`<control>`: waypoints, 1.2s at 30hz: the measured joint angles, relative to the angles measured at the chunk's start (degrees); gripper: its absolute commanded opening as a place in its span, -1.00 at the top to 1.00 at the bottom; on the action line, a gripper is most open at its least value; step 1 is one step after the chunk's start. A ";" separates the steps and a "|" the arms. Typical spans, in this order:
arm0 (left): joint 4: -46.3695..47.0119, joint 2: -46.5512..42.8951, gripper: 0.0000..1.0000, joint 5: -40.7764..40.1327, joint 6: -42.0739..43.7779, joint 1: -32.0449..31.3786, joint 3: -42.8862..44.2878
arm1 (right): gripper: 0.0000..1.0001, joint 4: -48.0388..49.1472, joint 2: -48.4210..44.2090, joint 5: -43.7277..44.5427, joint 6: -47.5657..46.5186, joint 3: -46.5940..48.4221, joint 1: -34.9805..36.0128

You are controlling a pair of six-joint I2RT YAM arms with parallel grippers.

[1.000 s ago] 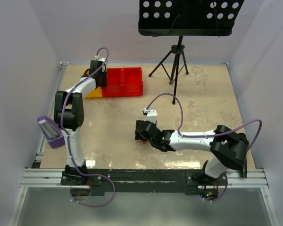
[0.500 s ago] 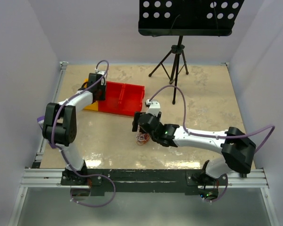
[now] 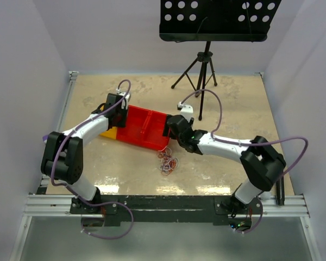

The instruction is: Untangle the cables

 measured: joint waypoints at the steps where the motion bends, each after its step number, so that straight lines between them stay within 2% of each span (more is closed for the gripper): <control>1: 0.00 0.02 0.64 -0.02 -0.15 -0.13 0.00 | -0.47 0.26 1.22 -0.59 -0.02 0.13 0.13; 4: 0.04 0.20 0.65 -0.37 -1.05 -0.48 0.00 | -0.49 0.79 3.23 -2.40 0.26 -0.85 0.46; 10: 0.39 3.52 0.80 -1.79 -3.30 -1.29 2.25 | -0.46 4.94 -2.75 -5.18 3.02 -9.40 2.23; 14: 2.21 5.86 0.82 -3.13 -5.53 -1.31 4.17 | -0.43 5.33 -3.85 -5.81 5.31 -11.87 7.13; 19: 2.60 6.49 0.81 -3.37 -7.08 -1.31 4.72 | -0.37 6.21 -1.79 -6.84 8.20 -11.93 13.40; 23: 2.73 6.12 0.74 -2.51 -7.58 -1.38 4.26 | -0.36 6.80 1.14 -7.80 9.64 -11.93 14.88; 25: 2.91 4.61 0.74 -1.79 -7.87 -1.92 2.62 | -0.46 6.73 1.44 -8.24 9.64 -11.74 14.99; 28: 2.40 1.60 0.69 -1.31 -8.04 -4.15 -0.50 | -0.50 5.73 1.16 -8.37 9.57 -10.08 15.06; 30: 1.84 0.42 0.60 -0.59 -8.07 -5.68 -1.44 | -0.55 4.15 -0.22 -8.24 9.40 -8.85 15.13; 35: 0.87 0.00 -0.26 2.27 -8.13 -7.06 -1.60 | -0.55 -2.58 -8.00 -5.70 8.94 -4.98 14.53; 36: 0.59 0.00 -0.37 3.52 -8.57 -6.88 -1.66 | -0.53 -3.74 -9.18 -4.94 8.94 -4.31 14.08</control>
